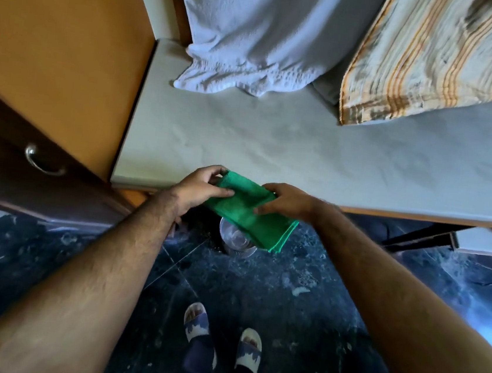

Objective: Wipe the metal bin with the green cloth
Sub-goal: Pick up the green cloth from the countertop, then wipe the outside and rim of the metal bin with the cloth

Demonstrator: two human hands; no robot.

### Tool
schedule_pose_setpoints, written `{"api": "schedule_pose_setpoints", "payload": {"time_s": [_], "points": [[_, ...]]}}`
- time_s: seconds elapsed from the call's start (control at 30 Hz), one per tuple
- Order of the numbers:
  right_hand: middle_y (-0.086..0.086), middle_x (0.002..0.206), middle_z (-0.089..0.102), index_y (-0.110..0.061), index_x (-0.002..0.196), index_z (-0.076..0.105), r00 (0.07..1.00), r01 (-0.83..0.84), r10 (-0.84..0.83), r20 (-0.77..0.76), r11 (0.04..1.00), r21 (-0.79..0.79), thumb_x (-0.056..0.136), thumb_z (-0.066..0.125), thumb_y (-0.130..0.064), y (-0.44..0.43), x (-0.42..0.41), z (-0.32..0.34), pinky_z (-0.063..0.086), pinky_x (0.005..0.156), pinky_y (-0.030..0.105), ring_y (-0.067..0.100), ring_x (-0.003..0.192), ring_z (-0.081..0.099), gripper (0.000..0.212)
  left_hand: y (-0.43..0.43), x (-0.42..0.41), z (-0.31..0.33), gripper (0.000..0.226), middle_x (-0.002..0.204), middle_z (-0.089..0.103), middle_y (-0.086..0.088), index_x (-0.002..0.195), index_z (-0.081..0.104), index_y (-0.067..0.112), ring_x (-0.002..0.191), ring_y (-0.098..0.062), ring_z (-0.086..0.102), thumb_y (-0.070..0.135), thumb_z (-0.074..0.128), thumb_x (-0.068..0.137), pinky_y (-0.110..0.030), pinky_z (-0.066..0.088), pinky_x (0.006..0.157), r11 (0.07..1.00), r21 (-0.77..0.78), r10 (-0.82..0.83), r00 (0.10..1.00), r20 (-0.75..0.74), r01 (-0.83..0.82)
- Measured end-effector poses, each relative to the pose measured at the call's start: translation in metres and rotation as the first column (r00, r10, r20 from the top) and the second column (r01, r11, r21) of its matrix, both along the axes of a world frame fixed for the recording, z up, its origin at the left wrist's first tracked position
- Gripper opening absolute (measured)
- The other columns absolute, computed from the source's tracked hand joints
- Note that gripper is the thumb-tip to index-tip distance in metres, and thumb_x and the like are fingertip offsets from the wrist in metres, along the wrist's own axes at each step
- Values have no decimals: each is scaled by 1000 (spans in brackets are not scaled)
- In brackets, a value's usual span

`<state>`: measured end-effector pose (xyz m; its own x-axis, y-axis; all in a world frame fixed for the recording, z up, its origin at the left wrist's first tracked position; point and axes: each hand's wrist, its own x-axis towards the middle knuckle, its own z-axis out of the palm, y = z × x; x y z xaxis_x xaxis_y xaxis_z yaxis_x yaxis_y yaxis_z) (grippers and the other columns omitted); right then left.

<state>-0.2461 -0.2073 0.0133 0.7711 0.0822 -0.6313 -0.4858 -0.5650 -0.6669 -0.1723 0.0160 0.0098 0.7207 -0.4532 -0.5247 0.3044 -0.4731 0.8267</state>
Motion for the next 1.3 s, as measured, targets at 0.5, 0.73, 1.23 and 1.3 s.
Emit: {"api": "schedule_pose_setpoints", "payload": {"time_s": [0.5,0.73,1.23,1.3], "points": [[15,108,73,-10,107,71,985,-172,170,-28,969,-180,82,69,-32,123,-84,-215,54,82,32,30,99,68,33,32,-146,-248,70,119,71,-7,129,60,27,106,-30,69,67,69,72,-46,59,82,831,19,432,624,-650,-556],[9,122,72,-19,131,64,994,-104,106,-18,990,90,78,66,-39,145,-80,-370,53,93,31,23,108,69,56,66,-125,-412,35,92,70,-10,95,69,17,77,-21,68,49,55,89,-34,55,67,693,-70,477,529,-702,-718],[14,108,73,-16,114,63,928,17,205,311,812,-584,89,57,-34,134,-6,-560,58,78,42,37,98,70,31,76,-62,-601,41,79,70,-9,104,67,14,67,-24,64,47,48,89,-35,53,69,627,-234,487,608,-627,-743],[17,106,73,-14,112,67,928,83,149,342,812,-578,93,55,-28,136,-2,-566,56,78,42,38,96,70,27,76,-54,-604,39,73,70,-9,97,68,12,60,-24,63,45,48,89,-32,51,63,631,-231,504,617,-604,-741]]}}
